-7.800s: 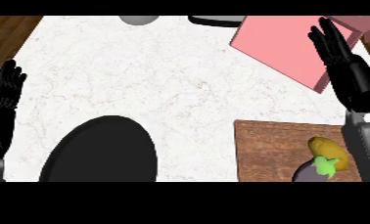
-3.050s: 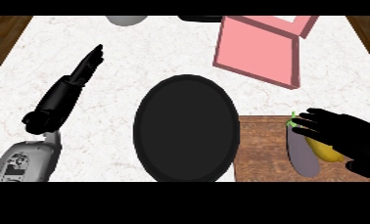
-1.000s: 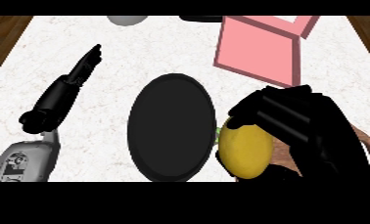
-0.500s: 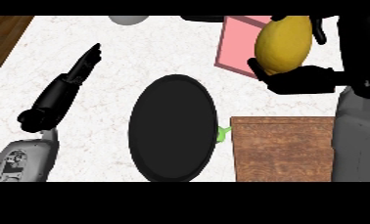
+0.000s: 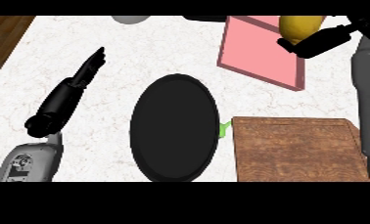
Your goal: Pick the lemon from the cutting board and place it in the cardboard box
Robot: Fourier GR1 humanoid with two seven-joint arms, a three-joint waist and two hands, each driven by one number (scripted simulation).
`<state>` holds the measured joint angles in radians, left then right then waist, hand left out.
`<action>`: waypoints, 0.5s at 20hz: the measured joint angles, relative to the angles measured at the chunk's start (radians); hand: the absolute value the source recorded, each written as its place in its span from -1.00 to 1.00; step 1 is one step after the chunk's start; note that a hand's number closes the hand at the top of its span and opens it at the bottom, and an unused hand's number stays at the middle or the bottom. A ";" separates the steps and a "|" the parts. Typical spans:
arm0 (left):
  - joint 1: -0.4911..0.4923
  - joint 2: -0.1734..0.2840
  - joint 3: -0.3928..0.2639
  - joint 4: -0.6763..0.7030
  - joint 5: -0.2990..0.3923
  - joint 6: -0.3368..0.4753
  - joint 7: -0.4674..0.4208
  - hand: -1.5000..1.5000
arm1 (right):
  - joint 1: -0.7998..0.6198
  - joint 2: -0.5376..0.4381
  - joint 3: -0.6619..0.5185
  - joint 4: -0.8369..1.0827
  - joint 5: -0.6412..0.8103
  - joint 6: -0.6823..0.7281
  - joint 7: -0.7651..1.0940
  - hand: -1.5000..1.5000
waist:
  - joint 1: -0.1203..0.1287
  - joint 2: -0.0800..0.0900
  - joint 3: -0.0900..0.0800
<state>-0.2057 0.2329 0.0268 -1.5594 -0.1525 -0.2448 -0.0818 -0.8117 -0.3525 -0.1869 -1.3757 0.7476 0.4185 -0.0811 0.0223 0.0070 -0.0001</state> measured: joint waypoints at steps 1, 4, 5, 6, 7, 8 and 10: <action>0.005 0.003 0.002 -0.004 0.005 -0.007 0.003 0.00 | -0.013 -0.019 0.002 0.050 0.004 0.008 -0.026 1.00 | 0.002 0.000 0.000; -0.003 -0.005 -0.003 -0.016 0.003 -0.005 0.020 0.00 | -0.029 -0.067 0.035 0.159 0.034 0.036 -0.087 1.00 | 0.000 0.000 0.000; -0.009 -0.009 -0.005 -0.017 -0.002 0.001 0.027 0.00 | -0.035 -0.085 0.040 0.198 0.043 0.042 -0.106 1.00 | 0.000 0.000 0.000; -0.006 -0.010 -0.005 -0.017 -0.006 0.003 0.023 0.00 | -0.041 -0.097 0.047 0.238 0.052 0.048 -0.123 -1.00 | -0.001 0.000 0.000; -0.018 -0.014 -0.004 0.002 -0.009 0.007 0.017 0.00 | -0.043 -0.106 0.059 0.273 0.063 0.048 -0.149 -1.00 | -0.002 0.000 0.000; -0.019 -0.020 -0.008 0.002 -0.013 0.011 0.018 0.00 | -0.043 -0.116 0.068 0.305 0.065 0.056 -0.184 -1.00 | -0.002 0.001 0.000; -0.029 -0.017 -0.001 0.016 -0.014 0.010 0.014 0.00 | -0.067 -0.134 0.081 0.372 0.067 0.071 -0.253 -1.00 | -0.002 0.001 0.000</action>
<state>-0.2350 0.2158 0.0256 -1.5433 -0.1664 -0.2345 -0.0678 -0.8785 -0.4864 -0.1060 -1.0040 0.8141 0.4896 -0.3338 0.0202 0.0079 0.0003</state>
